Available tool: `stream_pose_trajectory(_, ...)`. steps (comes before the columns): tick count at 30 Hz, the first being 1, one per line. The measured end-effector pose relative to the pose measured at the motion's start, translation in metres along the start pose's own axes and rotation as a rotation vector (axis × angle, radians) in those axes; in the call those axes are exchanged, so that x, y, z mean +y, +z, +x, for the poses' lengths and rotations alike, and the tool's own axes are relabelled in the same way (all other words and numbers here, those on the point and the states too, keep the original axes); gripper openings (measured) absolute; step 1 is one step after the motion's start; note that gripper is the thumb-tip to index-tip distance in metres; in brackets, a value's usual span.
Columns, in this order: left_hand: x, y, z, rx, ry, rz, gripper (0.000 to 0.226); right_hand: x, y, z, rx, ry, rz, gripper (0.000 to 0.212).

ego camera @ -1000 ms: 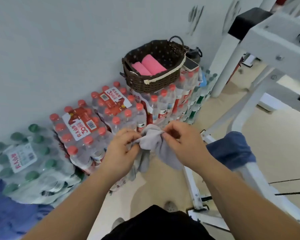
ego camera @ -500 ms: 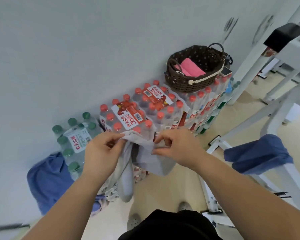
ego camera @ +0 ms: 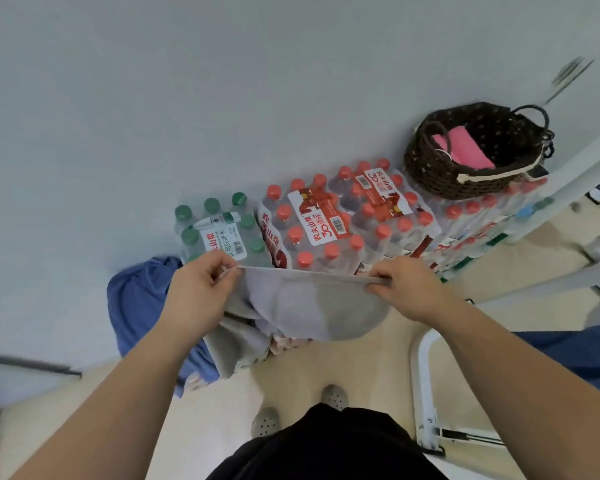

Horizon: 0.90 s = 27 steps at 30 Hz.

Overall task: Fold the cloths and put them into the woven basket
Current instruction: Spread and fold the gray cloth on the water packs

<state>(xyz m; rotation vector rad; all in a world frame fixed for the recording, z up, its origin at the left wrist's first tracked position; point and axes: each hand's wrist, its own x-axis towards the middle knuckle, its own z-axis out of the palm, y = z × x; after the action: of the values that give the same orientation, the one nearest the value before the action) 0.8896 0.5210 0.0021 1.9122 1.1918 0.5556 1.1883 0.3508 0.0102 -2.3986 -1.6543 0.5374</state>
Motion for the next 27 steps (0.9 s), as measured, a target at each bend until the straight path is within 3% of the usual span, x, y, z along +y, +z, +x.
stream_pose_trajectory(5, -0.001, 0.003, 0.013, -0.187, 0.028, 0.126, 0.014, 0.035, -0.019, 0.017, 0.025, 0.102, 0.201, 0.009)
stream_pose_trajectory(10, 0.016, 0.018, 0.035, 0.03, -0.063, 0.064, 0.014, 0.059, -0.038, 0.041, -0.032, 0.153, 0.652, 0.013)
stream_pose_trajectory(13, 0.027, 0.027, 0.048, 0.001, -0.074, 0.132, 0.015, 0.076, -0.051, 0.061, -0.028, 0.13, 0.768, 0.015)
stream_pose_trajectory(19, 0.045, 0.058, 0.083, 0.107, -0.158, 0.212, 0.013, 0.106, -0.063, 0.127, 0.101, 0.042, 0.736, 0.014)
stream_pose_trajectory(21, 0.048, 0.068, 0.09, 0.158, -0.175, 0.338, 0.009, 0.113, -0.064, 0.149, 0.13, -0.025, 0.593, 0.016)
stream_pose_trajectory(24, 0.049, 0.077, 0.099, 0.233, -0.207, 0.486, 0.011, 0.119, -0.066, 0.175, 0.039, -0.112, 0.369, 0.015)
stream_pose_trajectory(27, 0.047, 0.08, 0.113, 0.209, -0.239, 0.564, 0.012, 0.124, -0.063, 0.199, -0.047, -0.105, 0.318, 0.012)
